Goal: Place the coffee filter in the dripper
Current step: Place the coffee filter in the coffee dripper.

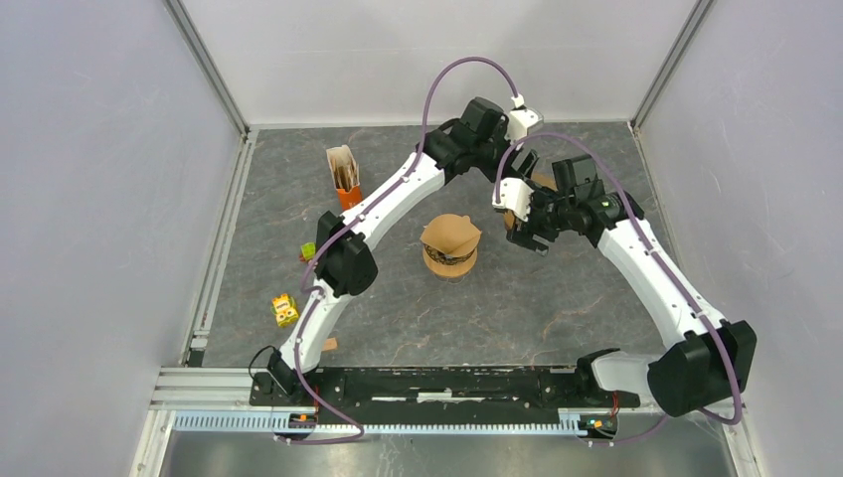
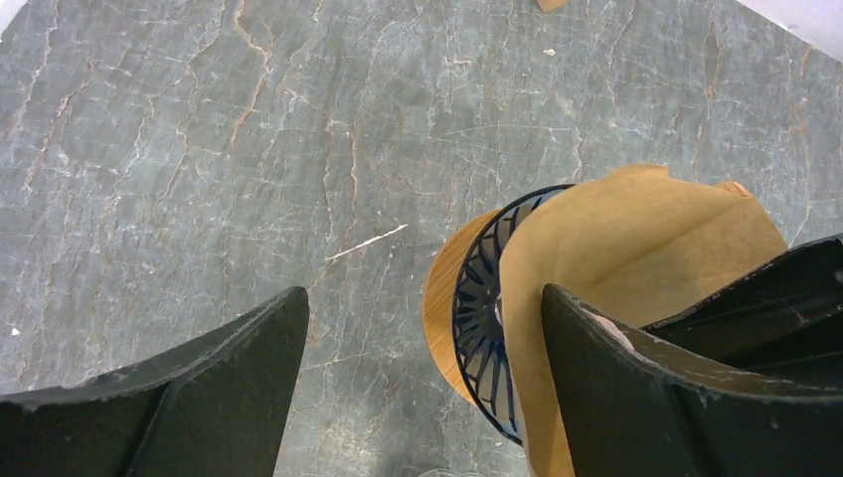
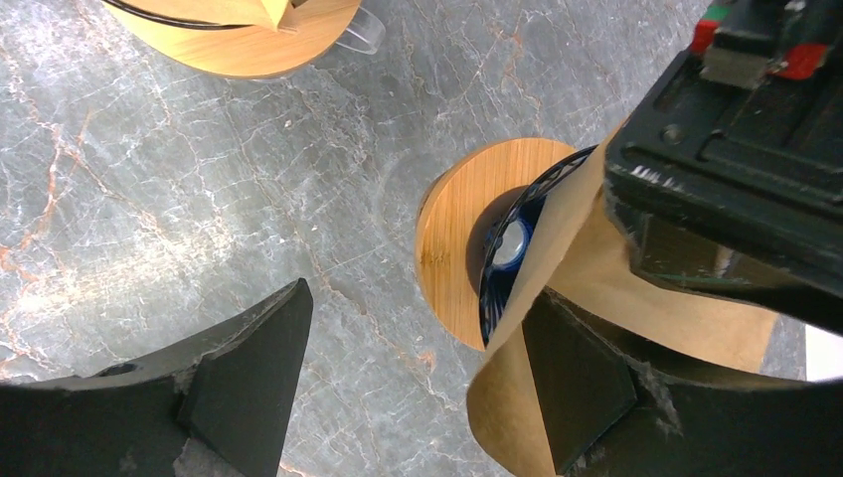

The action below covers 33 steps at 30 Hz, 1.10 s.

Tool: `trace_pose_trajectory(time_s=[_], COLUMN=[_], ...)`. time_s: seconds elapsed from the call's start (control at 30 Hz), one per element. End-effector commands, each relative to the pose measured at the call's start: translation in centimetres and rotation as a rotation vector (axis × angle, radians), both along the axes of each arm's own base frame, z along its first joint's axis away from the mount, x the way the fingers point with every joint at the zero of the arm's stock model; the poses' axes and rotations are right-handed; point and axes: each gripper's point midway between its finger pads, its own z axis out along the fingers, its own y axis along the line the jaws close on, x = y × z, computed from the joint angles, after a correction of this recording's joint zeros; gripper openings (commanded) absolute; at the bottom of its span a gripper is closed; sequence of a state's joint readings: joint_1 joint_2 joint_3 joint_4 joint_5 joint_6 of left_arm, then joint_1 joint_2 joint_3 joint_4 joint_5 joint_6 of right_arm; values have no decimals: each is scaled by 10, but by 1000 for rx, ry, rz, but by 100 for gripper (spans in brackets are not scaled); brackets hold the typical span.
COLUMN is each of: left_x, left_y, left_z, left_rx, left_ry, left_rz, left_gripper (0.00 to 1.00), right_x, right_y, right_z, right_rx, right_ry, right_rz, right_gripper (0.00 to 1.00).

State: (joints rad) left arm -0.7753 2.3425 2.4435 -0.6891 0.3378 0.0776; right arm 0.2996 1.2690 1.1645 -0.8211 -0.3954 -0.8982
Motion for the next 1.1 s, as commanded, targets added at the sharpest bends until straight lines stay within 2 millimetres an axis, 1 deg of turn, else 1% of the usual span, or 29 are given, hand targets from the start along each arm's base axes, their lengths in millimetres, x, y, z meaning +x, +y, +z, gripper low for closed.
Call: trace_pose_trajectory(time_s=[0.0, 0.13, 0.37, 0.57, 0.73, 1.07], left_x=[0, 0, -1, -3, -4, -11], left_y=[-6, -5, -5, -4, -5, -9], left_z=[9, -2, -5, -13, -15, -8], left_rx=[-41, -19, -12, 10, 14, 1], left_ry=[22, 36, 35, 37, 27, 7], left_rz=[1, 1, -12, -31, -55, -115], left_gripper=[92, 92, 92, 91, 92, 93], right_x=[14, 17, 16, 16, 17, 18], right_y=[3, 3, 3, 1, 1, 2], right_z=[3, 2, -2, -9, -15, -20], right_rx=[-6, -15, -25, -42, -56, -79], right_ry=[-46, -44, -31, -12, 6, 33], right_rz=[1, 6, 15, 15, 17, 30], right_gripper=[82, 82, 82, 81, 81, 81])
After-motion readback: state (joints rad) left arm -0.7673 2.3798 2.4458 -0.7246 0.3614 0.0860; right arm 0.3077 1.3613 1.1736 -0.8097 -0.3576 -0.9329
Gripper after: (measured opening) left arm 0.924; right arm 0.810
